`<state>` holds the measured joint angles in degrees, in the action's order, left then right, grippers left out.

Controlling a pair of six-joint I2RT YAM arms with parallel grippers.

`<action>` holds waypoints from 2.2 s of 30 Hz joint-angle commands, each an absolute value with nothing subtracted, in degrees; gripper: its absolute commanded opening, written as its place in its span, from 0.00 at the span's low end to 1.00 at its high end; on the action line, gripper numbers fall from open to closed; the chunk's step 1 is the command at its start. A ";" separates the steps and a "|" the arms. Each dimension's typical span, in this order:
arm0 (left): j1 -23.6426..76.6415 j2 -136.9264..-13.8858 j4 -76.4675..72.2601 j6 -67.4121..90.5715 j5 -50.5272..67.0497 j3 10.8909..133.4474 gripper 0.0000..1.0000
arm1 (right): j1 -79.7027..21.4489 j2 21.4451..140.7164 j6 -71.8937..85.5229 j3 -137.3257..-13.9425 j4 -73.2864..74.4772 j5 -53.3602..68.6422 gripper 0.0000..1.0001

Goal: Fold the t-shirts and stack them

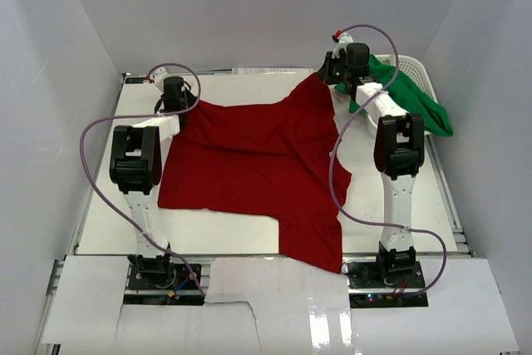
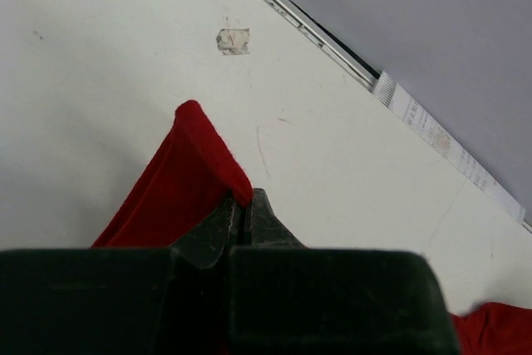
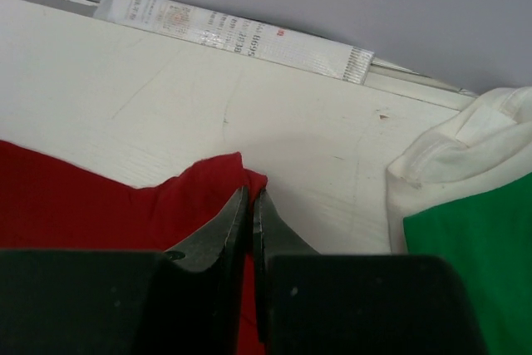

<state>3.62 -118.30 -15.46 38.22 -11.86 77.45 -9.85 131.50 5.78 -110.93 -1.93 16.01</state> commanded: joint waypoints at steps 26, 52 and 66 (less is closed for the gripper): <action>3.96 -130.34 -16.96 31.20 -11.60 96.51 0.00 | -8.88 136.85 4.39 -117.95 -16.35 5.62 0.08; 3.78 -133.33 -17.40 26.37 -7.20 95.98 0.01 | -9.58 129.47 2.73 -103.63 -19.86 8.52 0.08; 3.78 -128.50 -17.49 24.87 -12.04 92.37 0.00 | -10.02 121.65 1.76 -95.37 -20.56 9.23 0.08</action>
<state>3.86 -134.89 -16.73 25.69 -10.31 93.23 -9.69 125.27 2.55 -97.14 -16.91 8.86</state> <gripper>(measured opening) 0.070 0.086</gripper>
